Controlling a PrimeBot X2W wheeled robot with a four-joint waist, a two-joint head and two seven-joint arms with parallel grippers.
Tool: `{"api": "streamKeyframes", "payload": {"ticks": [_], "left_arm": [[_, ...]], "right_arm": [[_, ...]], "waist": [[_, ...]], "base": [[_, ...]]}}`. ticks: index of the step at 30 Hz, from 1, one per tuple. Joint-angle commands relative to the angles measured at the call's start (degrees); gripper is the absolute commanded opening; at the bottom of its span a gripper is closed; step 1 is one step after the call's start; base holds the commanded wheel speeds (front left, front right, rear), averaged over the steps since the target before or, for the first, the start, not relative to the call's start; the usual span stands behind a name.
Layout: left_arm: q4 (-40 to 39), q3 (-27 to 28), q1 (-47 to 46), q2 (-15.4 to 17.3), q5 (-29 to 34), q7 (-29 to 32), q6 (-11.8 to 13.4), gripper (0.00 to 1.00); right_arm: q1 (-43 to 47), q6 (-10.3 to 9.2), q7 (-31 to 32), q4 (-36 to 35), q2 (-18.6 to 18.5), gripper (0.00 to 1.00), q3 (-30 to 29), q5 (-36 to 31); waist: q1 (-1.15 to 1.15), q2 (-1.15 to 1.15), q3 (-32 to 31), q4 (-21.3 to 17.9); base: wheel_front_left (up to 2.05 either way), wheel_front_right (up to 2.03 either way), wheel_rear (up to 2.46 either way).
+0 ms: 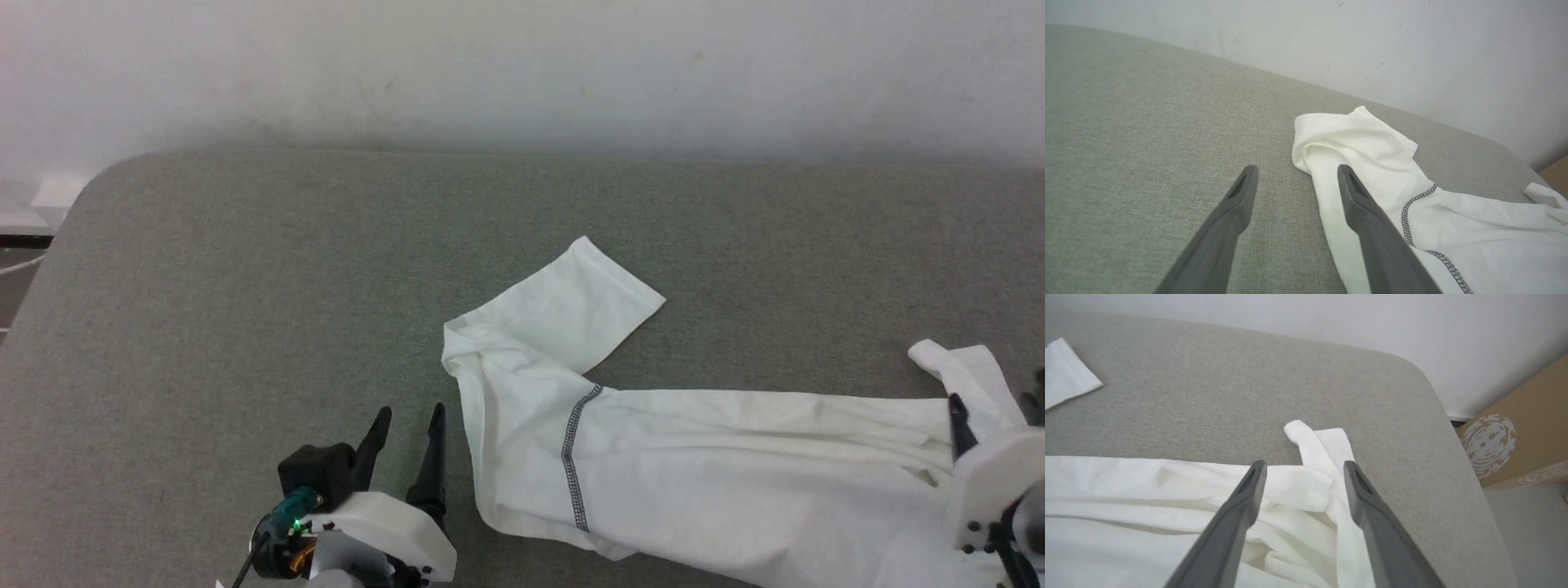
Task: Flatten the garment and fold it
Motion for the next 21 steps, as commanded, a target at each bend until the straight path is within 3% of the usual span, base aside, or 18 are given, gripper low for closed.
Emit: {"api": "streamKeyframes", "payload": {"ticks": [1, 7, 11, 18, 20, 21], "left_arm": [[0.19, 0.00, -0.69, -0.13, -0.20, -0.44, -0.30, 1.00], [0.40, -1.35, -1.38, -0.83, 0.04, -0.44, -0.83, 1.00], [0.79, -1.93, -2.12, -1.22, 0.08, -0.47, -1.03, 1.00], [1.37, -2.55, -3.24, -1.81, 0.07, -0.76, -1.34, 1.00], [1.56, -2.60, -3.63, -1.93, 0.07, -0.87, -1.35, 1.00], [1.68, -2.58, -3.77, -1.98, 0.06, -0.93, -1.35, 1.00]], "right_arm": [[-1.33, -0.06, 2.09, -0.73, -1.67, 1.00, 2.93, 0.45], [-5.59, -0.06, 13.59, 5.71, -10.70, 1.00, 13.52, 3.64], [-8.57, -0.06, 19.32, 12.94, -13.90, 1.00, 16.98, 5.95], [-11.12, -0.06, 21.48, 22.22, -16.67, 1.00, 19.06, 6.60], [-11.54, -0.06, 20.64, 24.59, -17.16, 0.00, 19.42, 6.61], [-11.95, -0.06, 19.58, 25.35, -17.29, 0.00, 19.42, 6.33]], "waist": [[0.00, -0.01, 0.25, 0.94], [0.00, -0.01, 1.70, 3.63], [0.00, -0.01, 2.77, 5.68], [0.00, -0.01, 4.86, 8.57], [0.00, -0.01, 5.54, 9.27], [0.00, -0.01, 5.71, 9.48]], "base": [[0.00, 0.00, 0.00], [0.00, 0.00, 0.00], [0.00, 0.00, 0.00], [0.00, 0.00, 0.00], [0.00, 0.00, 0.00], [0.00, 0.00, 0.00]]}}
